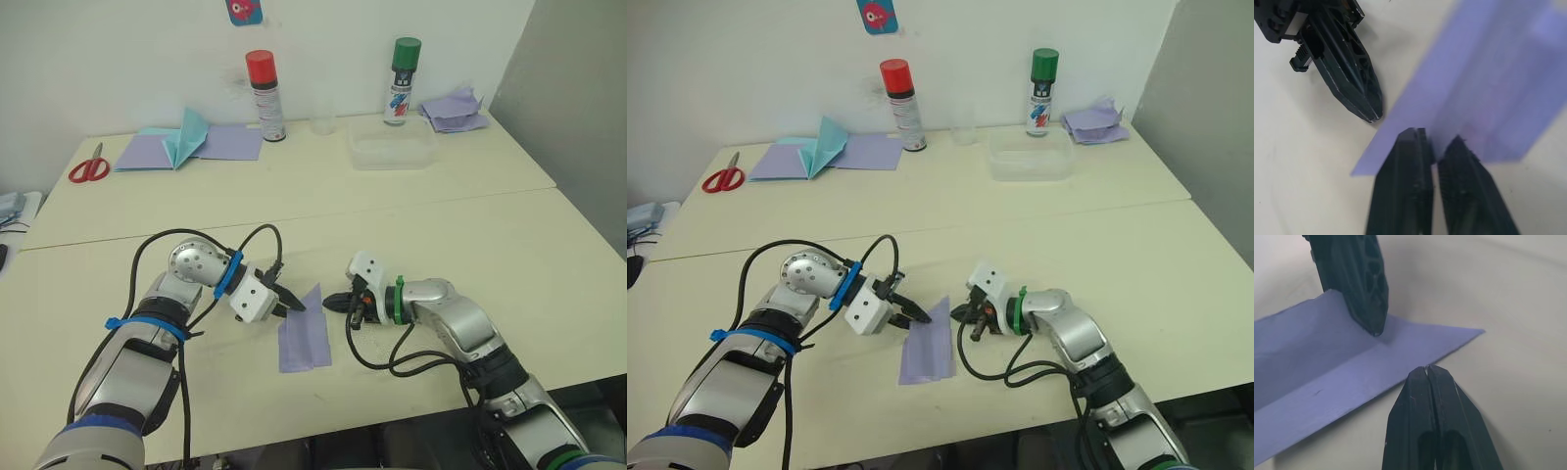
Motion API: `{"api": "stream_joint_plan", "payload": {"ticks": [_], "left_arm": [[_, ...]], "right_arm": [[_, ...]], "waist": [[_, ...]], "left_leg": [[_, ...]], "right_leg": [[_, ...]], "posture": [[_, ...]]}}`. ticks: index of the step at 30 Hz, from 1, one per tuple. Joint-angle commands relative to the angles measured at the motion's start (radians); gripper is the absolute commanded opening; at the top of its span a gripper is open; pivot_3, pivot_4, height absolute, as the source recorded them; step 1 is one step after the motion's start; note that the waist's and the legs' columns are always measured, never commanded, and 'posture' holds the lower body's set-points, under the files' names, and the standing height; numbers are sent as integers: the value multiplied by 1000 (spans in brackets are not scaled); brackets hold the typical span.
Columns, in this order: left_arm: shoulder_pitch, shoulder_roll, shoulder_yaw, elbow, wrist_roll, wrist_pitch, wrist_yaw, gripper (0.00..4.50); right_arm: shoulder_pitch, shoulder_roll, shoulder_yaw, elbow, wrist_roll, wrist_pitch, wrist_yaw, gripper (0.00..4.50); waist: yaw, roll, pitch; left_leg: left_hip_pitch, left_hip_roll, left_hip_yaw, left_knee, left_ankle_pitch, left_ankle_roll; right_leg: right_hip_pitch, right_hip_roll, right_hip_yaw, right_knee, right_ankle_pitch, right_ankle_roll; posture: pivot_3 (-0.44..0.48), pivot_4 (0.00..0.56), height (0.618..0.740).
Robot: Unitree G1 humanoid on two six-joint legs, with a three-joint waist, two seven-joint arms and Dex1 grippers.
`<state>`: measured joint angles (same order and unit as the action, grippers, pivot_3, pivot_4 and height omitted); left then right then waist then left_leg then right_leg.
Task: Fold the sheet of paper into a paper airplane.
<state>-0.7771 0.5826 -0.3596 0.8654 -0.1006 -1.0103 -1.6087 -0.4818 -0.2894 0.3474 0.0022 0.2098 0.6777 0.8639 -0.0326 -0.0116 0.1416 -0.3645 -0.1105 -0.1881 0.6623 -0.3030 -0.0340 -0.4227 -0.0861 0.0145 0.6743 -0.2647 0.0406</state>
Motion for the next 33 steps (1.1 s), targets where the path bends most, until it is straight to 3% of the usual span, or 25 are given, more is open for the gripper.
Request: {"api": "stream_joint_plan", "payload": {"ticks": [1,4,7,13,15,19,22,27,33], "left_arm": [[-6,11,11,-36,-36,11,-6,72],[20,55,29,-90,19,52,65,72],[98,163,48,-268,96,210,141,72],[294,327,80,-857,158,855,195,72],[297,283,92,-1005,200,1122,286,72],[313,219,44,-1149,278,1418,372,72],[337,188,-14,-1168,354,1507,438,72],[353,173,-50,-1202,378,1562,470,72],[356,179,-10,-1212,338,1530,493,1735]], "right_arm": [[-27,0,-49,-32,33,-24,3,0],[-34,-12,-76,-61,55,-33,14,0],[-39,-32,-109,-93,74,-35,15,0],[-12,-88,-143,-136,89,-53,27,0],[1,-99,-144,-138,90,-62,30,0],[16,-109,-138,-128,79,-97,31,0],[19,-105,-144,-131,83,-105,22,0],[24,-125,-157,-143,87,-106,24,0],[8,-170,-178,-116,85,-146,46,0]], "waist": [[0,0,0],[-1,0,0],[-5,0,0],[-19,0,0],[-14,1,1],[-6,0,2],[-4,0,2],[3,0,2],[5,0,2]], "left_leg": [[0,0,0,0,0,0],[0,0,0,0,0,0],[0,0,0,0,0,0],[0,1,-2,-1,0,0],[0,0,-1,-1,-2,3],[1,0,2,1,-4,7],[2,0,3,1,-3,6],[2,1,2,0,-2,3],[2,0,3,0,-2,3]], "right_leg": [[0,0,0,0,0,0],[0,0,0,0,0,0],[-1,0,1,2,0,0],[-3,0,1,4,0,0],[-2,1,1,4,0,1],[1,3,1,3,-1,1],[1,3,2,4,-1,1],[0,3,1,4,0,1],[1,1,2,2,0,1]], "posture": [[0,150,740],[0,150,740],[0,150,740],[0,150,740],[0,150,740],[0,150,740],[0,150,740],[0,150,740],[0,150,740]]}}
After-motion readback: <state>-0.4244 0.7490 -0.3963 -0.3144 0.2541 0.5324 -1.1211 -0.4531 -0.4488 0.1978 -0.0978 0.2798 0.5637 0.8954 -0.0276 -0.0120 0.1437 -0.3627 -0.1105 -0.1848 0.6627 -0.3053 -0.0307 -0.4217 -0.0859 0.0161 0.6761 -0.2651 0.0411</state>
